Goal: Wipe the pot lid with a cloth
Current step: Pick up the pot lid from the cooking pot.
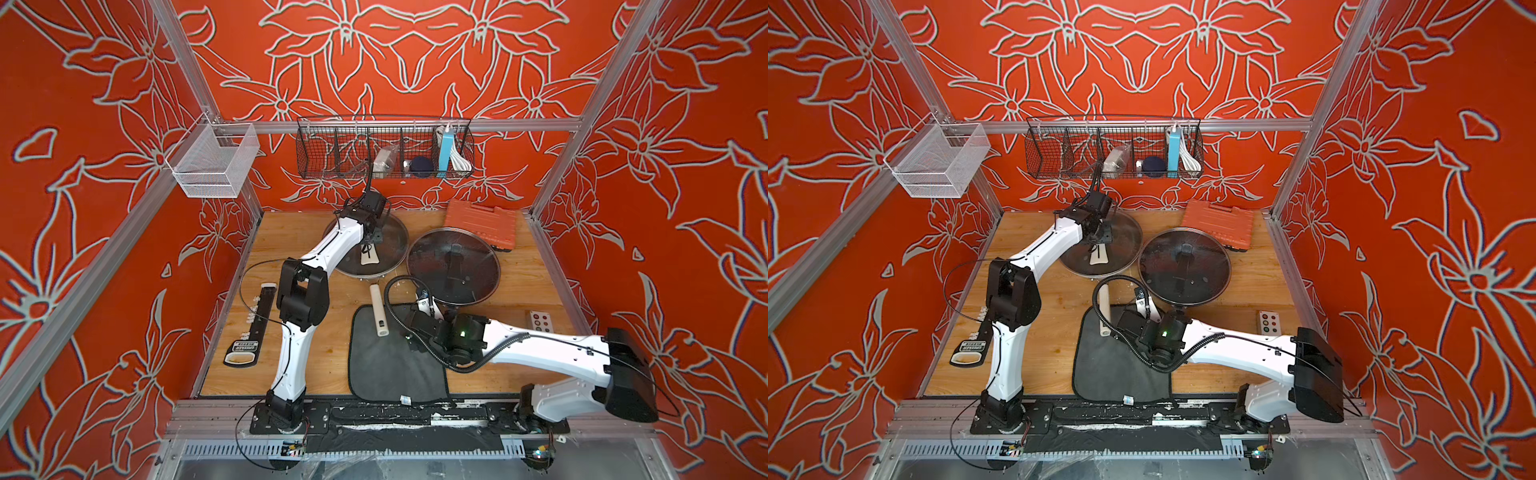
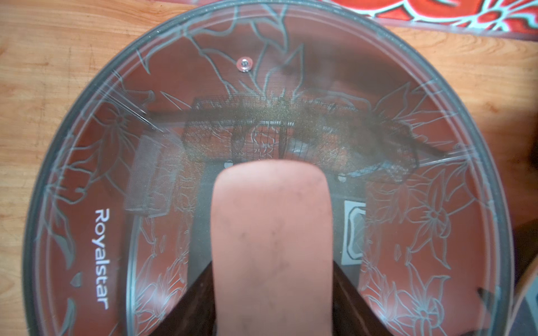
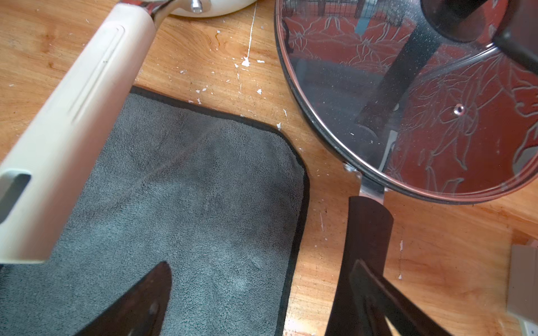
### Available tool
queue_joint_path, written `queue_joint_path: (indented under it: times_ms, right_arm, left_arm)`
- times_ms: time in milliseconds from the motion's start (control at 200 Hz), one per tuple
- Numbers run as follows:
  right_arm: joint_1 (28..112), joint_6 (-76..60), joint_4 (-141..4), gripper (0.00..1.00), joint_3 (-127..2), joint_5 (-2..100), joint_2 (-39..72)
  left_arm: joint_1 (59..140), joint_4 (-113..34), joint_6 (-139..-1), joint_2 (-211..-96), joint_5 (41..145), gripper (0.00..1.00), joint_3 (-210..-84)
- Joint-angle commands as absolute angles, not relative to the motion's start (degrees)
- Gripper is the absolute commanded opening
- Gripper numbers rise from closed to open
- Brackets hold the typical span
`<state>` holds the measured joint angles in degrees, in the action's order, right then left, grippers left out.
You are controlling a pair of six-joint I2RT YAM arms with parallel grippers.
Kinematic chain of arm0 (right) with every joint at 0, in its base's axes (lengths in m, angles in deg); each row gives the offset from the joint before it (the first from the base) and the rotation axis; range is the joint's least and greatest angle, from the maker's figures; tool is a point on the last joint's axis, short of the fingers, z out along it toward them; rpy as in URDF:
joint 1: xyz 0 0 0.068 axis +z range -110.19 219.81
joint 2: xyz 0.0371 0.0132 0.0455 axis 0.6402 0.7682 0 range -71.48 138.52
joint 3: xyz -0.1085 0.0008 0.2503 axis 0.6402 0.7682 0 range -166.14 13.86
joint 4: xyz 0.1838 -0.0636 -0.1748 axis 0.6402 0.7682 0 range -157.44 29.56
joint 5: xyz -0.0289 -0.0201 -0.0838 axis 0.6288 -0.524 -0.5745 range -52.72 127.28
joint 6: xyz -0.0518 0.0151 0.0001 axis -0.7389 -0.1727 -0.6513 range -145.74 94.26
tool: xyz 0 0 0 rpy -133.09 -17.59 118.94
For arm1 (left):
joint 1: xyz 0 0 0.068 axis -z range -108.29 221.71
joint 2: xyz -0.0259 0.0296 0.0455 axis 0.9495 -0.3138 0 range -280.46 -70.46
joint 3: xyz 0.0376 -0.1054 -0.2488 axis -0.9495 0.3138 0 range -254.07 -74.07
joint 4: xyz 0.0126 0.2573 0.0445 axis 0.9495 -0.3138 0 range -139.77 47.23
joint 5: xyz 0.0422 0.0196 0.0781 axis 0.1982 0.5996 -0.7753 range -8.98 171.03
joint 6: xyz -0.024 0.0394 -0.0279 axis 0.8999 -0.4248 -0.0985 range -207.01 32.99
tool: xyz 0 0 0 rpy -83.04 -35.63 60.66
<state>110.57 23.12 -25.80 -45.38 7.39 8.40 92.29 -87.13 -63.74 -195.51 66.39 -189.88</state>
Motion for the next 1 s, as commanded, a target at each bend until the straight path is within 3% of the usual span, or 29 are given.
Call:
queue_joint_path:
  times_ms: [0, 545, 731, 786, 831, 996]
  right_arm:
    - [111.1, 25.4, -24.2, 0.97, -44.9, 6.3, 8.7]
    - [111.2, 27.1, -24.1, 0.97, -41.1, 6.0, 6.0]
    - [111.3, 27.2, -24.5, 0.97, -40.3, 6.3, 4.8]
    - [111.3, 27.3, -24.5, 0.97, -39.7, 6.3, 4.4]
    - [111.3, 27.5, -24.7, 0.97, -39.3, 6.3, 4.1]
    - [111.3, 28.0, -24.8, 0.97, -38.0, 6.2, 3.3]
  left_arm:
    - [92.3, -89.1, -62.1, -195.1, 68.8, 0.53, -188.9]
    - [93.2, -100.4, -60.1, -200.4, 67.4, 0.4, -196.0]
    - [93.2, -100.8, -59.7, -200.2, 67.9, 0.26, -195.5]
    - [93.2, -100.7, -59.7, -200.4, 68.3, 0.15, -195.4]
    - [93.2, -100.2, -59.8, -200.4, 68.6, 0.0, -195.1]
    - [93.2, -98.9, -60.8, -199.6, 69.2, 0.0, -195.4]
